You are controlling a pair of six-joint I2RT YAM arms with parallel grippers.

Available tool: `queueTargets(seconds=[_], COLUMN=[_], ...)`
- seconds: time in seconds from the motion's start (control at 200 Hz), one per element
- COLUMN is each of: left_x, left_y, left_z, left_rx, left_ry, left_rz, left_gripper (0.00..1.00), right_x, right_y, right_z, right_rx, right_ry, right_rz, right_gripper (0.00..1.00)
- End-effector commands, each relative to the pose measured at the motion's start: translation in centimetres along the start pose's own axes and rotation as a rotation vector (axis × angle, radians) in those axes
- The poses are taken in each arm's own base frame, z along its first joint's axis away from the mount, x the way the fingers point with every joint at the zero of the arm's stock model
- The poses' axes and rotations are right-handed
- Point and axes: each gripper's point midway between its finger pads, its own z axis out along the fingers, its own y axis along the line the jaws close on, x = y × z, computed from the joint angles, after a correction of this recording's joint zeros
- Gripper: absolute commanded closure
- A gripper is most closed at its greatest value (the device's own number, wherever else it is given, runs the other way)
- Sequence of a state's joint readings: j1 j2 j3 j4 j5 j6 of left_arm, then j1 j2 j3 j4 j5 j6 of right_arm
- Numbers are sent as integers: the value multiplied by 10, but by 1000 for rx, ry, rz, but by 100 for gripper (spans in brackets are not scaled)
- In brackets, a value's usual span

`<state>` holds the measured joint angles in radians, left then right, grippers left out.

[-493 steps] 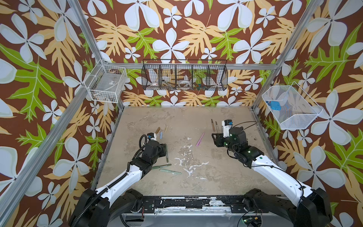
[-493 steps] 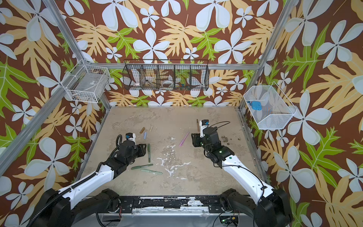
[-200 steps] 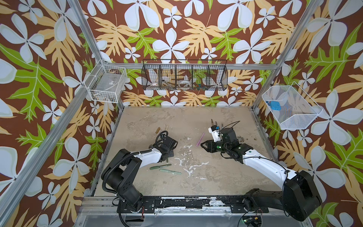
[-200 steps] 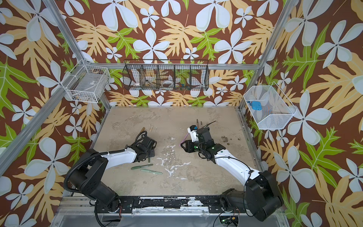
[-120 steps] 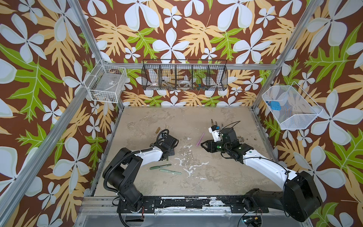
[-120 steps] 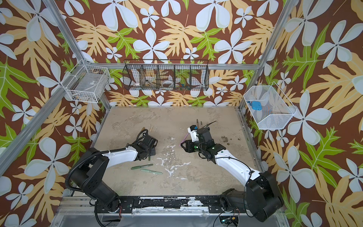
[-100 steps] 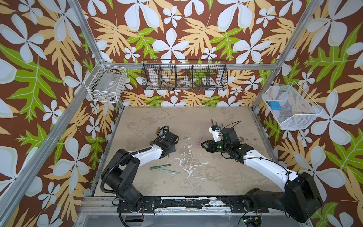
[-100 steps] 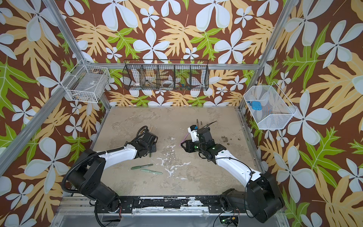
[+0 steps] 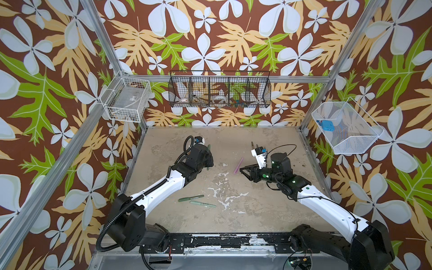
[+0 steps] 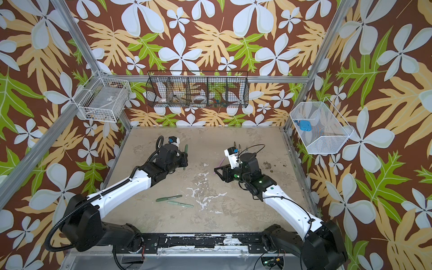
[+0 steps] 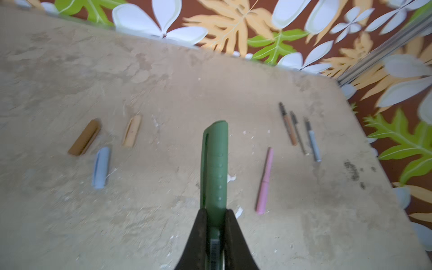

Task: Open the pen caps
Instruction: 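Lift the green pen upright with the left gripper toward the right gripper, then bring the green pen's cap end between the open right gripper fingers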

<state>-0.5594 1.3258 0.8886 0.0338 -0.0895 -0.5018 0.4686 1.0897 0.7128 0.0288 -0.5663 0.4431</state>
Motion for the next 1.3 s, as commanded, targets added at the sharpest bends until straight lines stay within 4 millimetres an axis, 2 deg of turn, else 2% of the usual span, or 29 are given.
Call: queueTargets(seconds=[0.0,0.15,0.32,0.601,0.791,0.931,1.291], left_x=[-53,-50,-43,-14,1,12,26], left_y=[-67,-72,-70,-83,-85,-94,-114], left_z=[-63,-88,-105,-104,-111,-114,-117], left_rx=[400,522,587,728,787,829,879], left_ry=[-236,-339,-407,-358,-359,-346,-325], left_rz=[-46,-49,-36,8,12,32,54], left_gripper=[90,92,91,94,95,96,96], right_x=[-21,-22,-17,2,11,14,21], right_y=[55,59,60,80,92,96,108], right_z=[-13,-11,-8,-4,8,17,29], right_rx=[-274,-312,-336,-419,-406,-423,-475], right_ry=[-88,-123,-140,-129,-118,-112,-102], right_rz=[-84,-96,-109,-197,-244,-237,-239], right_gripper=[54,54,54,53,51,51,56])
